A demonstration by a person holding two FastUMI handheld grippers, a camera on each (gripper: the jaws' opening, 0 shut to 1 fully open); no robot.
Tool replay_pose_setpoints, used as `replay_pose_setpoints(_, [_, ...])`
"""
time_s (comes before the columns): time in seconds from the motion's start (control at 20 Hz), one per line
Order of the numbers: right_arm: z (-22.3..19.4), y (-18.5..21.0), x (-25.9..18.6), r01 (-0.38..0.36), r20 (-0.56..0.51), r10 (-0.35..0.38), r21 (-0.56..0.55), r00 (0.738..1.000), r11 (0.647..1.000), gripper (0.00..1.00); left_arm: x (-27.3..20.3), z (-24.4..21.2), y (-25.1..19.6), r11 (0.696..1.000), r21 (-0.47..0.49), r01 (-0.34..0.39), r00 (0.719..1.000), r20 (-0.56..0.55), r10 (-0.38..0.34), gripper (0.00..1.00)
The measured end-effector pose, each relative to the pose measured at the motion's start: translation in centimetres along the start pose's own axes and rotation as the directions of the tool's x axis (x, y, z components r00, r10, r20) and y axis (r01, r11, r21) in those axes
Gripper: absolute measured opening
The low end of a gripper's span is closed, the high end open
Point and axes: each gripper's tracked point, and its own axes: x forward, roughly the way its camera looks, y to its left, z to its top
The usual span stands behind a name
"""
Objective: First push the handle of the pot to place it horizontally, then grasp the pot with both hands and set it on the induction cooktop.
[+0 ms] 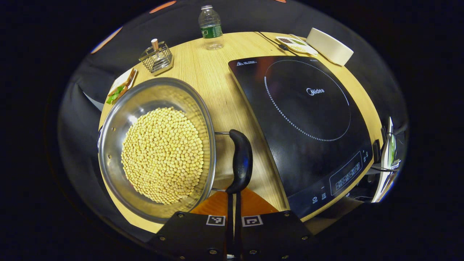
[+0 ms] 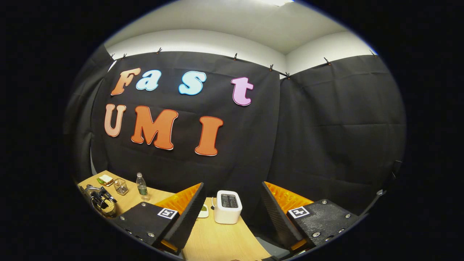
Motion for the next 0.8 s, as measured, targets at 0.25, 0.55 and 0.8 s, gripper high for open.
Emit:
replay_pose_setpoints(0.25, [-0.5,1.6,0.2,-0.025,-0.023,0.025,-0.005,0.999,1.000,0.95,0.5,1.9,-0.2,1.000,-0.017,0.024,0.999,0.024,-0.023,0.02])
replay_pose_setpoints(0.55, [-0.7,1.4,-0.2,-0.011,-0.045,0.012,0.010,0.999,1.000,0.95,1.1,4.1,-0.2,0.999,-0.021,0.027,0.998,0.048,-0.026,0.02])
replay_pose_setpoints(0.8, [-1.0,0.4,-1.2,0.029,-0.060,-0.028,0.004,0.998,1.000,0.95,1.8,5.8,-0.1,0.997,-0.069,0.042,0.997,0.062,-0.038,0.02])
